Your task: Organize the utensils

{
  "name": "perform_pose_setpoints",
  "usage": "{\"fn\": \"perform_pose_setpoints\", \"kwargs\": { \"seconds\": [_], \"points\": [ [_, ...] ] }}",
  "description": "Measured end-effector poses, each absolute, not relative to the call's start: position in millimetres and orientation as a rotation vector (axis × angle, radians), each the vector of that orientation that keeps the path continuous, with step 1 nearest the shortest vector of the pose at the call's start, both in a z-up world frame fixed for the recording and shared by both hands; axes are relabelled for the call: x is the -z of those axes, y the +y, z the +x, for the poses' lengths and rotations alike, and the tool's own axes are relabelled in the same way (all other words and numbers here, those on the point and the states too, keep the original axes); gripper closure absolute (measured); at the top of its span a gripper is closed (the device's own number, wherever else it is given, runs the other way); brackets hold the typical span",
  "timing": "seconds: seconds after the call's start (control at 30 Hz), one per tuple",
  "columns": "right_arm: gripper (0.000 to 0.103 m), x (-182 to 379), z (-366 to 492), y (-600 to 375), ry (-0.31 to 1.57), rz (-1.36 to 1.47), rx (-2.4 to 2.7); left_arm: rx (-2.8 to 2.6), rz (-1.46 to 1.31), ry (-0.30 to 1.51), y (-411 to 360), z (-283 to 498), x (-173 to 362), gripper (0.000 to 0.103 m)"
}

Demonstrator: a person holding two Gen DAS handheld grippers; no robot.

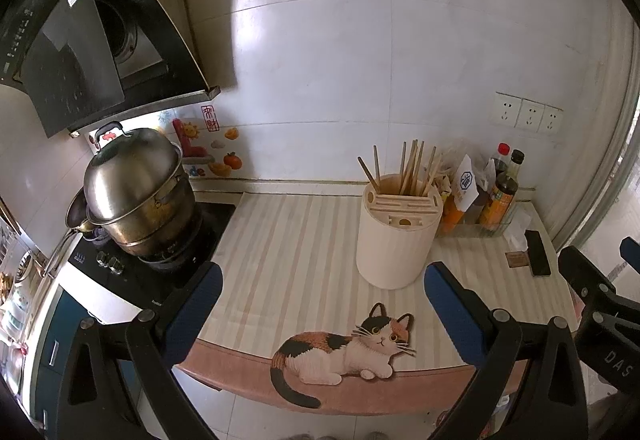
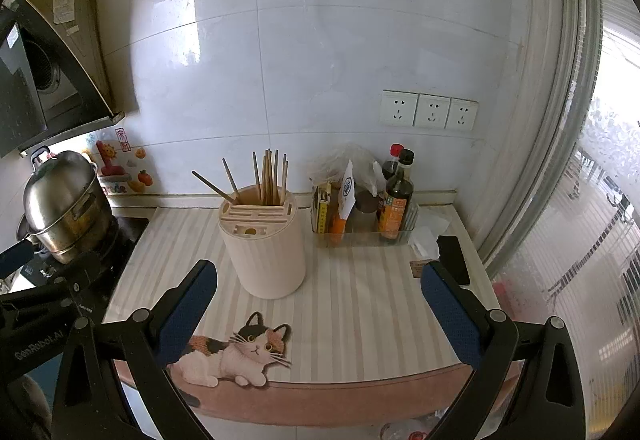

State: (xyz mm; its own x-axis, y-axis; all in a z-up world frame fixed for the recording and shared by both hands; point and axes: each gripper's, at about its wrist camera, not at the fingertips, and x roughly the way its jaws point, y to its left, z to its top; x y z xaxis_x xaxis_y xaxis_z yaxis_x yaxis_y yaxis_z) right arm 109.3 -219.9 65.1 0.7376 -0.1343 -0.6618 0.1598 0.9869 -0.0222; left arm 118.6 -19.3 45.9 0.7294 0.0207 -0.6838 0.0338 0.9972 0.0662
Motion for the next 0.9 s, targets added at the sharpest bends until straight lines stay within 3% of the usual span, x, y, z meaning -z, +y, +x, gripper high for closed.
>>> {"fn": "perform_pose_setpoints", "kwargs": {
  "seconds": [0.9],
  "points": [
    [0.0, -65.2, 112.8, -222.8, 0.723, 0.032, 0.163, -0.003, 0.063, 0.756, -18.5, 124.3, -45.1, 0.0]
  ]
}}
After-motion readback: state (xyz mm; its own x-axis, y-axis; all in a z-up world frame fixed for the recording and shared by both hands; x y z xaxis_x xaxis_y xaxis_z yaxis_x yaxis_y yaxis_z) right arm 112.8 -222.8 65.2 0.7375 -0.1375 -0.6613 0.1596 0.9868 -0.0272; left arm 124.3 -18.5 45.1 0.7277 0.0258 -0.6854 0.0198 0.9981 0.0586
